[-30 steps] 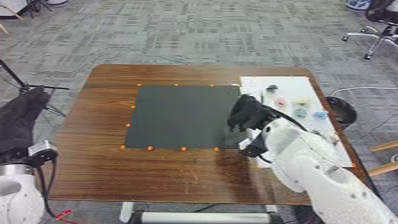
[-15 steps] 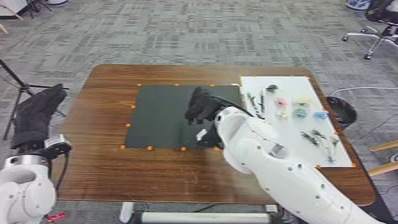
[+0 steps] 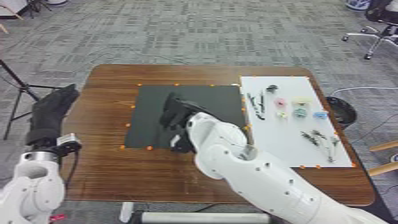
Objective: Arrange flowers
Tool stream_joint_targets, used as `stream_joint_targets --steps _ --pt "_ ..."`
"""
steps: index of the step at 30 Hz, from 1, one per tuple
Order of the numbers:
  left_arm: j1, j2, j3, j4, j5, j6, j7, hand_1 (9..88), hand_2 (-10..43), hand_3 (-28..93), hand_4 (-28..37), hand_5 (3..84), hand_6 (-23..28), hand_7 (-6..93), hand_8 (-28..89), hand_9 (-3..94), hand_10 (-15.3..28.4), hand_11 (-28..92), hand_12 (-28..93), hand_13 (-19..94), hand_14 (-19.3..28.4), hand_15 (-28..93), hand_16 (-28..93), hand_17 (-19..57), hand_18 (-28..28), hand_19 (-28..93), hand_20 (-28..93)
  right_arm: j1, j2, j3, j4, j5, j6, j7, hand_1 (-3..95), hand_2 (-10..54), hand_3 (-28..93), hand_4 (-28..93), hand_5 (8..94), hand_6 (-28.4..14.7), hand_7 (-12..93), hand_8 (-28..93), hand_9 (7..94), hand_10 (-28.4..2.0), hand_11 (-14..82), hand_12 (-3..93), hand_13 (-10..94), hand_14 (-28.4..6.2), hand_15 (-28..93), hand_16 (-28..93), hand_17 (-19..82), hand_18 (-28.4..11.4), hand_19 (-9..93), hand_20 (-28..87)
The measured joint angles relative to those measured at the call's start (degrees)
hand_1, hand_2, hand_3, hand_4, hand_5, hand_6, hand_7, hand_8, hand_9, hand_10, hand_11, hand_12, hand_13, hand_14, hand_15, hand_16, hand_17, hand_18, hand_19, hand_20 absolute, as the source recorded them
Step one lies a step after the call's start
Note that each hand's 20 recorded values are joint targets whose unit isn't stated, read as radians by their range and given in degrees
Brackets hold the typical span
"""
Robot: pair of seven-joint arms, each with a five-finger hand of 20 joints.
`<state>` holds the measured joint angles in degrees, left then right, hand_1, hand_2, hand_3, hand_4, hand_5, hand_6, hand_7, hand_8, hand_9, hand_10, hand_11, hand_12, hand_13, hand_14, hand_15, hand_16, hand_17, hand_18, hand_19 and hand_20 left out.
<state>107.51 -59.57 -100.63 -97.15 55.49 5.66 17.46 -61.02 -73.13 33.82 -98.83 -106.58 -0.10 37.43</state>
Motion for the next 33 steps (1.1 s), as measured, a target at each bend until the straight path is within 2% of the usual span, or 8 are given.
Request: stream_joint_targets --steps 6,12,20,27,33 --pt "-2.0 -0.05 2.40 1.05 0.24 -0.41 0.22 19.3 -2.3 73 -28.3 48.3 3.1 10.5 -6 44.0 12.8 16 14 32 14.0 9 5 4.6 10.4 5 17 0.4 -1.0 -0.9 2.2 0.6 1.0 0.5 58.6 -9.5 54 -5 81.2 -3.0 25 28 93.7 -12.5 27.9 18.4 94 -1.9 64 43 65 -15.4 93 49" --pt "-2.7 -0.49 3.05 1.12 0.26 -0.77 0.27 19.4 -2.2 72 -28.3 48.5 3.3 10.3 -6 44.0 13.0 16 14 32 14.1 9 5 4.5 10.5 5 17 -0.2 -1.6 -0.7 3.4 2.4 1.1 1.5 58.8 -9.0 54 -7 80.3 -3.3 23 26 93.7 -12.9 21.4 16.0 94 -2.3 61 40 65 -15.1 93 45" --pt "-3.5 -0.67 4.26 1.45 0.36 -1.58 0.41 19.7 -2.0 72 -28.3 48.6 3.8 9.9 -6 44.2 13.6 16 14 31 14.7 10 5 4.2 10.7 6 17 -0.9 -2.0 -1.3 4.2 6.7 1.8 2.4 61.7 -6.2 47 -6 78.9 -3.4 21 25 93.0 -12.4 14.1 14.7 94 -2.9 60 38 64 -15.3 93 43" --pt "-5.4 -0.62 5.91 2.05 0.48 -1.72 0.49 20.1 -1.4 72 -28.3 48.9 4.1 10.0 -6 44.4 14.0 17 14 31 15.2 11 5 3.9 10.9 6 17 -0.5 -2.7 -1.5 5.3 11.1 2.1 3.7 60.5 -2.4 44 -5 77.2 -4.2 18 23 89.4 -12.7 11.9 12.8 94 -3.9 58 38 63 -16.3 93 42" --pt "-6.2 -0.62 6.25 2.05 0.62 -1.93 0.48 20.3 -0.8 71 -28.3 49.1 4.5 10.1 -7 45.1 15.3 17 14 32 16.0 13 5 3.5 11.3 7 17 0.0 -2.8 -1.9 5.4 11.7 3.3 4.0 57.7 -1.7 41 -2 73.6 -5.3 13 23 83.2 -12.6 10.7 10.5 93 -4.6 57 38 61 -17.2 93 41"
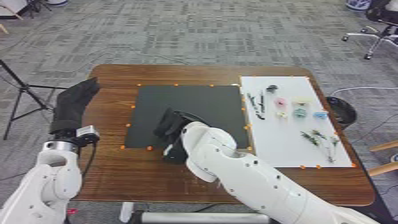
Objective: Arrange flowers
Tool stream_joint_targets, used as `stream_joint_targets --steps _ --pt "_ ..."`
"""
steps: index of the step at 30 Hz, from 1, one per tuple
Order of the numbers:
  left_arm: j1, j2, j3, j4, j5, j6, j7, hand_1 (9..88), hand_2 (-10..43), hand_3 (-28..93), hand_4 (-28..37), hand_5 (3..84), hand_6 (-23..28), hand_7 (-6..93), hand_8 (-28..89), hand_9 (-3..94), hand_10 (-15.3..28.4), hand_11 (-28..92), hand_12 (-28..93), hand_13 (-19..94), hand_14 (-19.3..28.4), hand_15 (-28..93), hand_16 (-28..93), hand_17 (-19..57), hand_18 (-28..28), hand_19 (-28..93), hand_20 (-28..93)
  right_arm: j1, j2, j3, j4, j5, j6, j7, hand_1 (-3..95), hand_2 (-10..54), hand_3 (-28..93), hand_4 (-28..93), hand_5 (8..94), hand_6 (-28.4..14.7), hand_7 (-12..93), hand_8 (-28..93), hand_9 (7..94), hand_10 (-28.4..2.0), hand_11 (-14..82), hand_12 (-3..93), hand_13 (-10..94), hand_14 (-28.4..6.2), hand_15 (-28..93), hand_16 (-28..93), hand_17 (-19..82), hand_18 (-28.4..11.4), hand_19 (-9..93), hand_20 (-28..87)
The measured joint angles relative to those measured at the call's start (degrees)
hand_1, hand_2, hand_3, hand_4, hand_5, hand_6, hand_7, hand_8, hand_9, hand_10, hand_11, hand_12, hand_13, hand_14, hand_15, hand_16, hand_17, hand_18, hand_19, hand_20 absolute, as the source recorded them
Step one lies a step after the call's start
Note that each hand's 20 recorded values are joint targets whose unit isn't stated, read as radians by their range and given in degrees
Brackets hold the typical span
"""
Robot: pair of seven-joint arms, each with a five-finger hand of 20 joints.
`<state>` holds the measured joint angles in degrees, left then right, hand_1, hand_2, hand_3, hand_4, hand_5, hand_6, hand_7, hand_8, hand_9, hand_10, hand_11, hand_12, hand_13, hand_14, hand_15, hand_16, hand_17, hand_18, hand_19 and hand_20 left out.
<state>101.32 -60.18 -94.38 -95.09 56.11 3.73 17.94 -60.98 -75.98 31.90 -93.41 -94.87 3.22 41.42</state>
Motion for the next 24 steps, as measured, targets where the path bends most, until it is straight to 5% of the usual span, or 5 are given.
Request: stream_joint_targets --steps 11,14,24 --pt "0.4 -0.02 -0.34 -0.49 0.03 -0.04 -0.06 20.6 -0.3 71 -28.3 49.3 5.0 10.5 -7 45.9 15.7 18 14 32 17.2 15 4 3.1 11.6 8 16 0.7 0.0 0.3 0.1 4.2 -0.5 -0.1 49.6 -1.5 48 -3 66.6 -6.0 12 18 76.9 -15.3 10.6 12.6 89 -6.5 59 37 56 -19.4 93 42" --pt "1.0 -0.04 -0.86 -1.01 0.04 -0.03 -0.06 20.7 -0.3 71 -28.2 49.5 4.8 10.8 -7 46.0 15.6 18 14 32 17.2 16 4 3.1 11.6 8 16 0.8 0.0 0.7 0.1 4.8 -1.4 -0.5 39.5 1.2 53 -4 63.8 -5.9 14 -1 73.6 -16.5 10.1 15.0 84 -8.1 60 35 50 -21.9 92 43" --pt "2.9 -0.17 -2.19 -1.89 0.01 -0.01 0.01 20.5 -0.5 71 -28.2 49.6 4.8 11.5 -7 46.4 15.7 18 14 33 17.4 16 4 2.9 11.8 9 16 0.9 1.3 1.5 -0.2 6.3 -5.6 -6.1 27.4 4.2 55 -6 57.5 -6.8 11 0 59.6 -18.6 7.7 15.4 76 -13.0 59 34 40 -26.0 84 47"
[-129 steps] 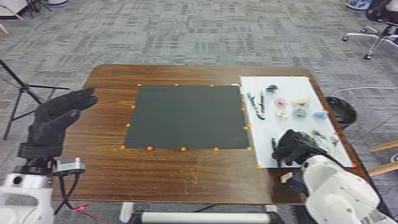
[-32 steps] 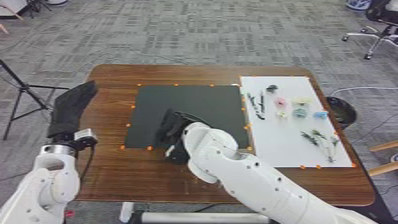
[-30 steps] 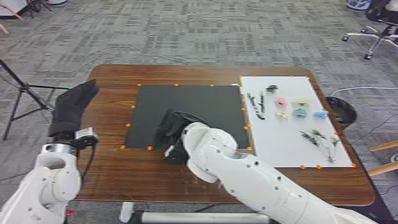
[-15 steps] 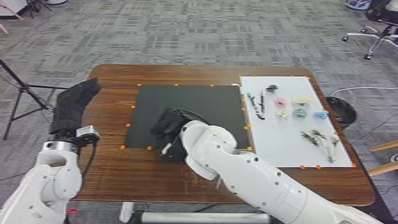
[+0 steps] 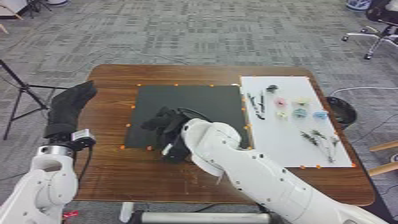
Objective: Arrange flowers
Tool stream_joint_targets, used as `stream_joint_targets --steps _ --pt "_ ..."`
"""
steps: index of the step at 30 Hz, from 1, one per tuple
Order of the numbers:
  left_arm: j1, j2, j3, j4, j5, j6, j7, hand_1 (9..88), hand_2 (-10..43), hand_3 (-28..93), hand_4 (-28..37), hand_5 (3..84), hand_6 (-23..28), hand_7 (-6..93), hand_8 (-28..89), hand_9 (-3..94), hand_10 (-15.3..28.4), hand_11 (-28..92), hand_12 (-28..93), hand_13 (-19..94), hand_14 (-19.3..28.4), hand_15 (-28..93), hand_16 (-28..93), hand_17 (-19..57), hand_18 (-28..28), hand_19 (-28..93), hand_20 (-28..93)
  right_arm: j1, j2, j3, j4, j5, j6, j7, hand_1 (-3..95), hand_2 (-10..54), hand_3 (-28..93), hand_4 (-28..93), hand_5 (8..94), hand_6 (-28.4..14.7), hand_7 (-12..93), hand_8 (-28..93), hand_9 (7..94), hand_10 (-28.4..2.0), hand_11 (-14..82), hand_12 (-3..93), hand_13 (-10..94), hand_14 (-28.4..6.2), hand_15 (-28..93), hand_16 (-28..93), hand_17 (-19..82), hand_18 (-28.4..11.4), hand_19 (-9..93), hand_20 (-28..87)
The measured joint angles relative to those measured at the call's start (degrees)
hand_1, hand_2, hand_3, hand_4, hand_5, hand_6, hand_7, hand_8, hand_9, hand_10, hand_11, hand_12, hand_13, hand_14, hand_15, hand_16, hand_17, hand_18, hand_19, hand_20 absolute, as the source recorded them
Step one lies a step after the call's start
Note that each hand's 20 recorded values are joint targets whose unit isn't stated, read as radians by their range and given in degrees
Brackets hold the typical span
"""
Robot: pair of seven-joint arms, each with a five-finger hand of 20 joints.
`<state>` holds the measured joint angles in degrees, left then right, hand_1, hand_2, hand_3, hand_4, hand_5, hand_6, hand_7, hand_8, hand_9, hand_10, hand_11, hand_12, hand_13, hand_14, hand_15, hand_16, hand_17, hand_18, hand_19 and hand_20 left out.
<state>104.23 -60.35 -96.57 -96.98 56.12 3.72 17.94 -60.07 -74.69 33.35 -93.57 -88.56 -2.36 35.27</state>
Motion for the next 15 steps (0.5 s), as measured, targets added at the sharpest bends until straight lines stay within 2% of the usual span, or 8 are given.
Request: stream_joint_targets --steps 6,15 --pt "0.2 -0.22 -0.15 0.00 0.01 -0.01 0.04 20.6 -0.6 71 -28.2 49.6 4.6 11.8 -7 46.3 15.6 18 14 33 17.4 16 4 2.9 11.9 9 16 -0.4 0.6 1.6 0.4 0.7 -7.1 -2.2 25.0 4.7 56 -6 55.1 -7.1 9 0 55.6 -18.5 6.9 14.5 74 -14.0 58 33 38 -26.4 81 50" --pt "0.1 -0.31 -0.06 -0.03 0.00 0.00 0.22 20.3 -1.1 71 -28.3 49.7 4.0 12.6 -7 46.7 15.0 18 15 33 16.9 16 4 3.0 11.8 9 16 -0.1 -0.4 3.0 3.2 1.1 -9.1 -4.6 21.2 5.3 58 -7 52.9 -7.0 8 -1 53.3 -18.7 6.7 14.0 72 -15.2 58 32 36 -26.9 78 52"
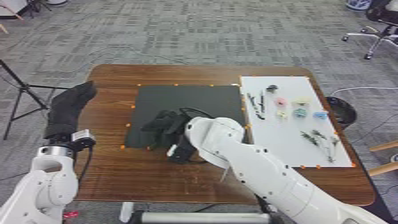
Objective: Arrange flowers
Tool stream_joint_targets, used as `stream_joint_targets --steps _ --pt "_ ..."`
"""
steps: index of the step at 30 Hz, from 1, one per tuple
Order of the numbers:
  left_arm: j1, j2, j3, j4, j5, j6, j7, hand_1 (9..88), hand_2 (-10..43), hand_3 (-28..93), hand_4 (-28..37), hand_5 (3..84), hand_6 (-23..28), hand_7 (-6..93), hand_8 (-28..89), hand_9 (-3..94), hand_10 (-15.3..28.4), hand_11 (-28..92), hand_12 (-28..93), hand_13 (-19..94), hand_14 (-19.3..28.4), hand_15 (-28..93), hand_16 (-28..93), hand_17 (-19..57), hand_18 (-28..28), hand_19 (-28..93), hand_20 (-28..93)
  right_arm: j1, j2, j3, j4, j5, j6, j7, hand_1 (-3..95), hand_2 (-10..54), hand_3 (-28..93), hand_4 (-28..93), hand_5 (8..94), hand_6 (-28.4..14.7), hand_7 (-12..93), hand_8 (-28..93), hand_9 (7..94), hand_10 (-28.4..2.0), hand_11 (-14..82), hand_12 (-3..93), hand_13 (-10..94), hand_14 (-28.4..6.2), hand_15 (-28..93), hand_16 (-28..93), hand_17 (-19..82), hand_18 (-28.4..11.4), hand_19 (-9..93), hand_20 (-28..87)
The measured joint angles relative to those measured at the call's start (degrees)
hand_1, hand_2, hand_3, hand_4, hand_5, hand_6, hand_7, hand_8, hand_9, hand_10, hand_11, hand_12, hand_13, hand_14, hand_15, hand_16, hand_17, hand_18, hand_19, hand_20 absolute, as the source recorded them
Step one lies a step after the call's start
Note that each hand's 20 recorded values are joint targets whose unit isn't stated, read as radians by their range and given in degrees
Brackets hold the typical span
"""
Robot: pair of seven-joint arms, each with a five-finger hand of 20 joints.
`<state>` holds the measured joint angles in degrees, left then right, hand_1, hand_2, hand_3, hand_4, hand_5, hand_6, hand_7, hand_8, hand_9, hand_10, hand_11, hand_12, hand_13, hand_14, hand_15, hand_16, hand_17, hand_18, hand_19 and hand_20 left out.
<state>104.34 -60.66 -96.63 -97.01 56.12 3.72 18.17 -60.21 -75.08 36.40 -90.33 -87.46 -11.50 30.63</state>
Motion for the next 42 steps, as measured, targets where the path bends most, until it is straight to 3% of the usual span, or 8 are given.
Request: stream_joint_targets --steps 18,23,26,28,31,33,37,42 --pt "0.3 0.00 0.04 -0.19 0.04 -0.30 0.01 19.7 -2.0 72 -28.3 49.4 3.2 13.5 -7 46.7 14.2 18 15 33 15.9 15 4 3.3 11.4 8 16 2.2 0.9 -0.2 0.0 1.6 1.9 -0.1 20.2 5.5 59 -8 53.7 -7.4 9 -1 53.5 -19.4 7.0 14.7 67 -16.2 56 32 33 -26.6 74 52" --pt "0.5 -0.03 -0.63 -0.29 0.40 -0.36 -0.02 19.9 2.8 74 -28.2 50.8 2.4 14.2 -7 47.3 13.9 18 15 34 15.7 15 4 4.2 11.1 7 16 2.5 4.9 0.1 -6.7 4.7 2.1 -0.6 26.8 0.0 61 -8 57.8 -7.1 13 -2 58.2 -19.9 8.4 17.7 62 -17.3 56 31 29 -26.0 70 51" --pt "1.0 0.02 -1.62 -0.53 0.29 0.64 0.23 20.6 6.8 74 -28.2 52.6 1.9 15.4 -7 49.2 13.8 19 15 36 16.0 16 4 5.5 10.9 8 17 2.2 8.9 2.4 -13.2 4.6 -0.3 -1.8 30.7 -3.2 62 -9 58.1 -6.6 14 -2 62.0 -19.2 11.1 19.6 62 -16.5 56 32 30 -25.5 70 51" --pt "1.7 0.11 -2.24 -1.08 0.12 2.93 1.01 21.8 9.9 74 -28.2 53.6 1.4 16.3 -8 50.9 13.8 19 14 38 16.2 17 3 6.2 10.9 9 17 1.3 11.9 5.6 -17.5 3.6 -2.6 -3.7 32.8 -4.9 63 -9 59.0 -6.1 16 -2 63.7 -18.7 13.5 20.7 62 -15.9 56 32 30 -25.0 70 51" --pt "3.1 0.14 -3.27 -2.46 0.01 7.76 2.99 25.0 13.6 73 -28.1 55.0 1.3 17.3 -8 52.4 13.9 20 14 40 15.9 19 2 6.7 10.9 9 17 -1.1 17.0 11.3 -23.3 -0.1 -2.5 -7.5 35.8 -7.3 64 -10 60.0 -5.5 18 -2 65.6 -17.8 16.8 22.3 63 -15.0 57 32 31 -24.3 70 52" --pt "4.2 0.12 -4.20 -3.49 0.01 9.68 3.96 26.9 13.6 74 -28.1 55.4 1.2 17.7 -8 52.8 13.9 20 14 40 16.0 19 2 6.8 10.9 9 17 -3.7 20.7 15.7 -26.6 -3.6 -0.8 -9.7 36.4 -7.9 64 -10 60.6 -5.5 18 -2 66.4 -17.5 18.4 23.2 64 -14.5 57 33 31 -24.1 71 52" --pt "6.2 0.00 -6.11 -5.44 0.42 9.69 4.26 28.1 9.7 75 -27.8 55.2 1.2 17.7 -8 52.7 13.8 20 14 40 15.9 19 1 6.7 10.8 9 17 -11.8 28.3 26.8 -31.6 -10.0 6.2 -11.2 37.1 -8.2 64 -11 62.2 -5.3 19 -2 68.9 -17.1 21.3 24.4 65 -13.8 58 33 33 -23.9 72 52" --pt "7.6 -0.14 -7.30 -6.69 1.01 7.60 4.11 27.8 7.6 75 -27.6 54.4 1.3 17.3 -8 52.2 13.9 20 14 39 16.0 19 1 6.4 10.9 9 17 -25.3 35.5 42.3 -34.0 -21.5 11.8 -11.2 34.7 -9.4 62 -12 64.0 -5.8 19 -2 70.3 -17.0 22.7 24.8 66 -13.5 58 34 34 -23.9 73 53"
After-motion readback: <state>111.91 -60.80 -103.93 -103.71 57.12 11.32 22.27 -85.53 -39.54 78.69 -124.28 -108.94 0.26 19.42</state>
